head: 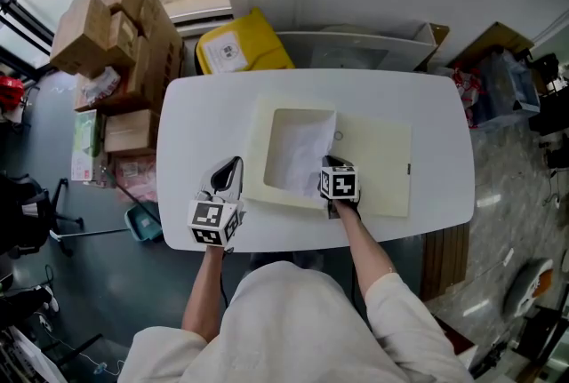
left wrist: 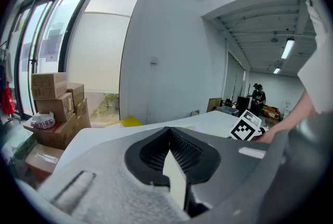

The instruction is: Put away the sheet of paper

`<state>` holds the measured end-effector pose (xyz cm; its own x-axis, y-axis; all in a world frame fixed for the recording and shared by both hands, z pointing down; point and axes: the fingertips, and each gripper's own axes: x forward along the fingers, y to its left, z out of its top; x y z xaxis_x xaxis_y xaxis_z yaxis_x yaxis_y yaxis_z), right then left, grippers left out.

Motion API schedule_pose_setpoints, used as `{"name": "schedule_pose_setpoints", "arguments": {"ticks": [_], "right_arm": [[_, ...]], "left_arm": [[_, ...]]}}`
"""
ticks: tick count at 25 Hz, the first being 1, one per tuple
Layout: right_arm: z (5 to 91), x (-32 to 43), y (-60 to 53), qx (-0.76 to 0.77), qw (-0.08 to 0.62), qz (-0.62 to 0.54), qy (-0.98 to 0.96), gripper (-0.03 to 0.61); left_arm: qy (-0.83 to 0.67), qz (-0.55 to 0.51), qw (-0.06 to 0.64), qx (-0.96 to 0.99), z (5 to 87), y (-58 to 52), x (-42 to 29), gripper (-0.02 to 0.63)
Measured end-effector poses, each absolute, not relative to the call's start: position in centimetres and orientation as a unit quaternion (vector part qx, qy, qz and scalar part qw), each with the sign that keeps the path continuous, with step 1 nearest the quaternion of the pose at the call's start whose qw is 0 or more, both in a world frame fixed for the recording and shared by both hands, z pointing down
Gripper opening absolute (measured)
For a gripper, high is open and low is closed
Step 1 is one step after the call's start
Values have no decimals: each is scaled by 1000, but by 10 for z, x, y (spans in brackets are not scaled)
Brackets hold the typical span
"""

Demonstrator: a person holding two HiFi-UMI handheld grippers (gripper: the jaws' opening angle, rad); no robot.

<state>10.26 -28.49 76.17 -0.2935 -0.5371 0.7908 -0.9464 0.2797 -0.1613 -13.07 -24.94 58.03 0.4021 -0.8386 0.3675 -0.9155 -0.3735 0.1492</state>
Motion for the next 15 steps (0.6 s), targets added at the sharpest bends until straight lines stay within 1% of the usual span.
{"name": "schedule_pose_setpoints", "arguments": {"ticks": [13,14,15], "right_arm": [[768,86,-283,473,338,326,-745,12],[768,85,-282,468,340,330,-746,39],[770,83,-280,461,341,333,-749,92]], "left_arm": [[-530,117,166,823,581,-251,-135,5],[-530,117,166,823,581,-252,-135,5],[-530,117,165,824,581,-252,-135,5]]}}
